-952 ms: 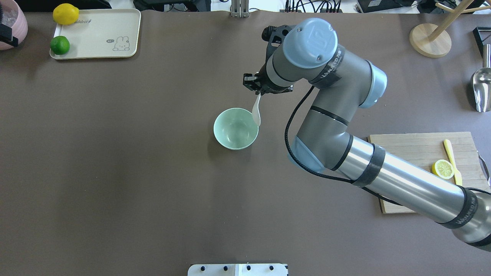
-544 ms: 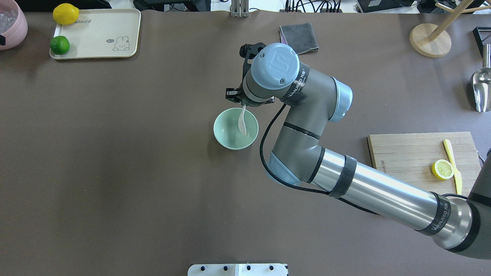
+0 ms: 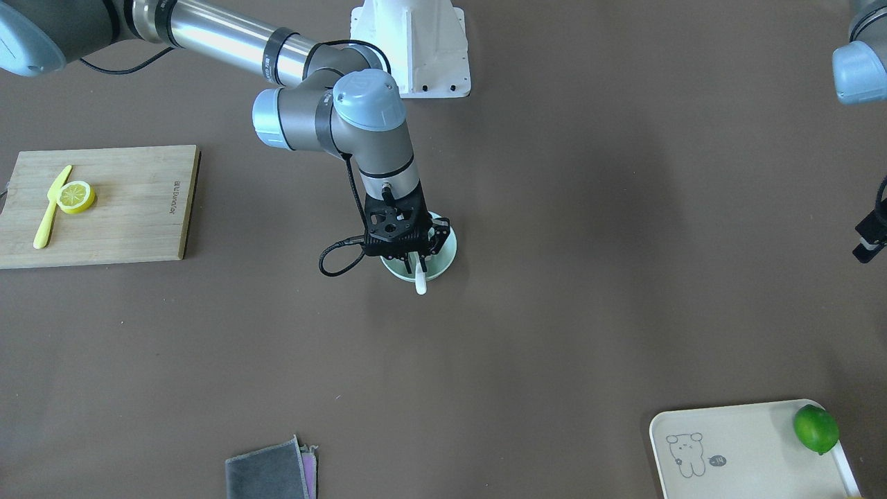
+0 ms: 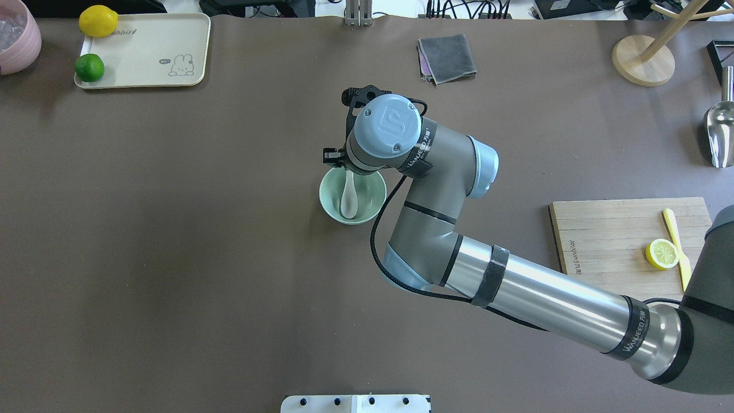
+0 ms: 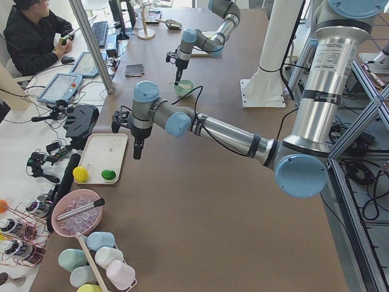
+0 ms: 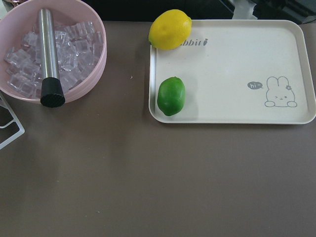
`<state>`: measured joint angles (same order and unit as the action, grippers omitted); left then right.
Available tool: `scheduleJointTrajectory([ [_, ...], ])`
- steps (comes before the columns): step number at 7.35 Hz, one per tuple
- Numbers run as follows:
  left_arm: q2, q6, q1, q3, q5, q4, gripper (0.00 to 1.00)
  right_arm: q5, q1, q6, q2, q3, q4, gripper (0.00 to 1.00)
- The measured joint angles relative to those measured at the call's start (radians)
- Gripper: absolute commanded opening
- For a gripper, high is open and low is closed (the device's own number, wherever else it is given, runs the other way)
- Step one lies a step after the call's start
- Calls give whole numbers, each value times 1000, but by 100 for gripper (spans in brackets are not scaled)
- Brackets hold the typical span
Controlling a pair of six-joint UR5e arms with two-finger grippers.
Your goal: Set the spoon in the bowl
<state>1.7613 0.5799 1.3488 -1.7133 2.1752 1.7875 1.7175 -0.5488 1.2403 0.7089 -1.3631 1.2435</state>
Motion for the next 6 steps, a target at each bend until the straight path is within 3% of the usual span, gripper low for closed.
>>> scheduleJointTrajectory([
  [3,-34,-2,1,-1,0,36,98,100,-68,-52,-22,-55,58,100],
  [4,-46,-31,4,0,-1,40,98,162,-126,-129,12,-141,155,100],
  [6,-79,-154,43,-1,-1,37,98,267,-278,-391,189,-371,320,100],
])
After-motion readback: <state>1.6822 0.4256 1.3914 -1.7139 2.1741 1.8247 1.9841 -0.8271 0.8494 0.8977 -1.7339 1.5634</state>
